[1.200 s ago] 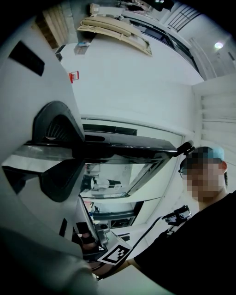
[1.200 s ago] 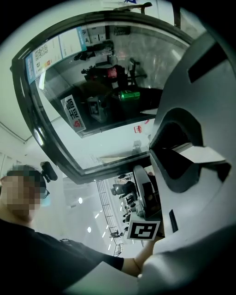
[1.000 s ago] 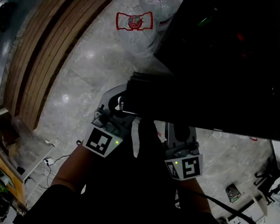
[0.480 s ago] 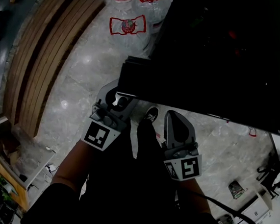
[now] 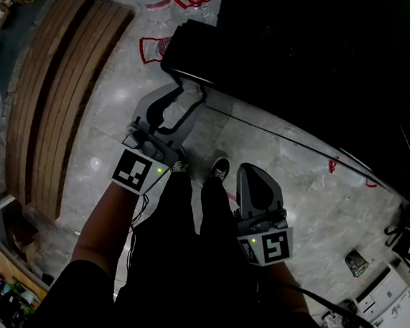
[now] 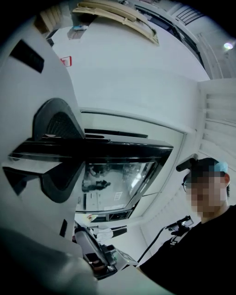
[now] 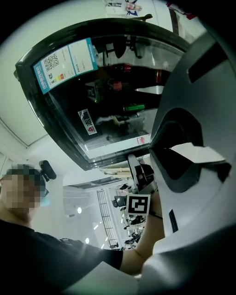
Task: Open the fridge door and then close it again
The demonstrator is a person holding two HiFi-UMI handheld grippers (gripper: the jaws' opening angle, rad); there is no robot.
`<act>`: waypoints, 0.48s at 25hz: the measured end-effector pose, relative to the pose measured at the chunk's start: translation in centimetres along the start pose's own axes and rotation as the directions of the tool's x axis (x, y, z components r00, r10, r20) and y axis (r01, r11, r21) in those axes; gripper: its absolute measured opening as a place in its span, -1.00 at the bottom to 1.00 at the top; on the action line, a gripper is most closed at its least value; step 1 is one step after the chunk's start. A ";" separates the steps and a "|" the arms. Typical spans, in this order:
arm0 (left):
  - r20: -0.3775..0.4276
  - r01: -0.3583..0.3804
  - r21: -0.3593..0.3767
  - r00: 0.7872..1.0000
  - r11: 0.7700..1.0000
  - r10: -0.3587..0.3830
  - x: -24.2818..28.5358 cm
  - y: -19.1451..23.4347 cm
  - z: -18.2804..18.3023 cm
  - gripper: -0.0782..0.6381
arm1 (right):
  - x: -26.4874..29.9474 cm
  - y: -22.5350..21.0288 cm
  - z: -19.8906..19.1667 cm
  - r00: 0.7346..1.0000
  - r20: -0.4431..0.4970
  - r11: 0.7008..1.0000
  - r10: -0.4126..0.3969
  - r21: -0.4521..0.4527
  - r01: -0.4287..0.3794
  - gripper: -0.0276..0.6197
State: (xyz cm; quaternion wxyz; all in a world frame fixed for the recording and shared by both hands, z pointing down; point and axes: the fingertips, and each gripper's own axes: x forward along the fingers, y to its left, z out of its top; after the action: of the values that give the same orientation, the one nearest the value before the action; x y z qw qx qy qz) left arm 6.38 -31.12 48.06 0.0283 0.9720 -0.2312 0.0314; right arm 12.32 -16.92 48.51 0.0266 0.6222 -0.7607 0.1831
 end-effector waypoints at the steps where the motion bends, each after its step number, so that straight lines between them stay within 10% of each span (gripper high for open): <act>1: 0.003 0.007 0.001 1.000 1.000 -0.007 0.7 0.4 0.1 -0.38 | 0.2 -0.3 0.1 1.000 0.002 1.000 -0.007 0.002 0.007 -0.87; 12: 0.067 0.064 0.007 0.996 0.998 -0.065 6.1 2.7 0.9 -0.37 | 0.4 -3.8 0.4 0.990 0.004 0.989 -0.144 0.033 0.144 -0.87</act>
State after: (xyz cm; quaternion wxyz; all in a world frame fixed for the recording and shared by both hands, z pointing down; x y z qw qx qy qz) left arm 10.60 -36.34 47.71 0.0190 0.9795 -0.2004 -0.0018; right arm 15.99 -18.01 49.15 0.0273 0.6765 -0.7106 0.1913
